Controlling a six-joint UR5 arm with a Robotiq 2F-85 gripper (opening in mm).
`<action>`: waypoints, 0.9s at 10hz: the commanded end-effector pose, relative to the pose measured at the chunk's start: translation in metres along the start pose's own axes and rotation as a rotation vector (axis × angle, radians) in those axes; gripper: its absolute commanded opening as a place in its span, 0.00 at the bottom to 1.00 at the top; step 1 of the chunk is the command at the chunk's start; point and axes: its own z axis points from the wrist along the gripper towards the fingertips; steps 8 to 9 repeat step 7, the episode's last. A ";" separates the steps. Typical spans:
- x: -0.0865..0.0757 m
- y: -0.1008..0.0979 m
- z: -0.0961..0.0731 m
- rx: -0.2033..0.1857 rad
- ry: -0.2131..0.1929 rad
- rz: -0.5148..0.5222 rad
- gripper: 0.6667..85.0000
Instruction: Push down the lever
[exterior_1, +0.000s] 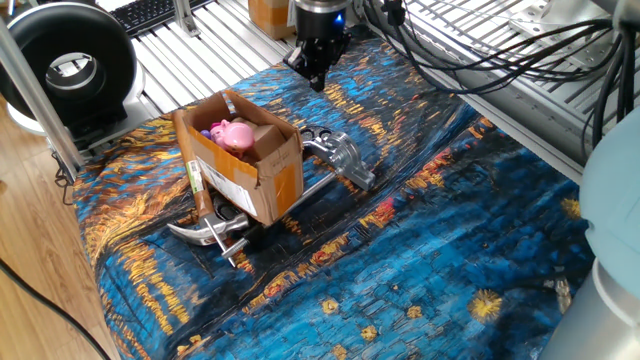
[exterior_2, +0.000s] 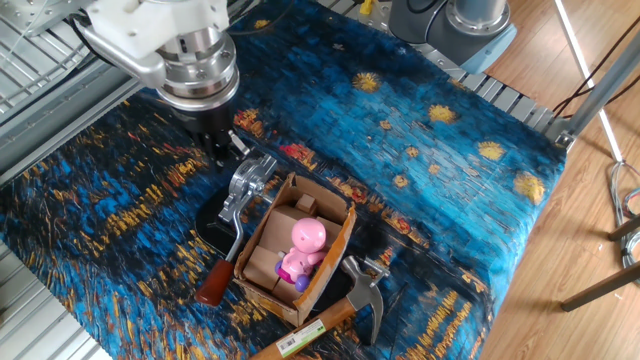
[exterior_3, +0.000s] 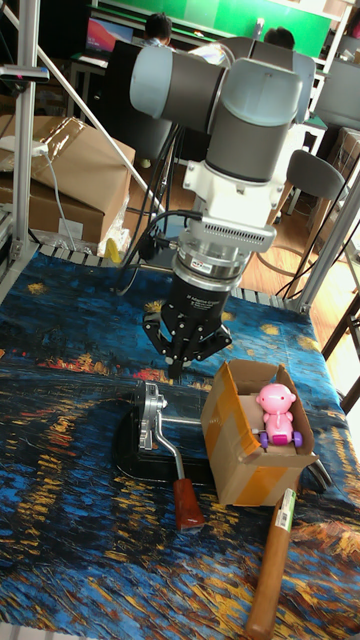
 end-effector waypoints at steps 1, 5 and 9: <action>-0.003 -0.001 -0.008 -0.011 -0.007 0.018 0.01; -0.004 0.001 -0.010 -0.011 -0.008 0.019 0.01; -0.003 -0.001 -0.010 -0.005 -0.005 0.013 0.01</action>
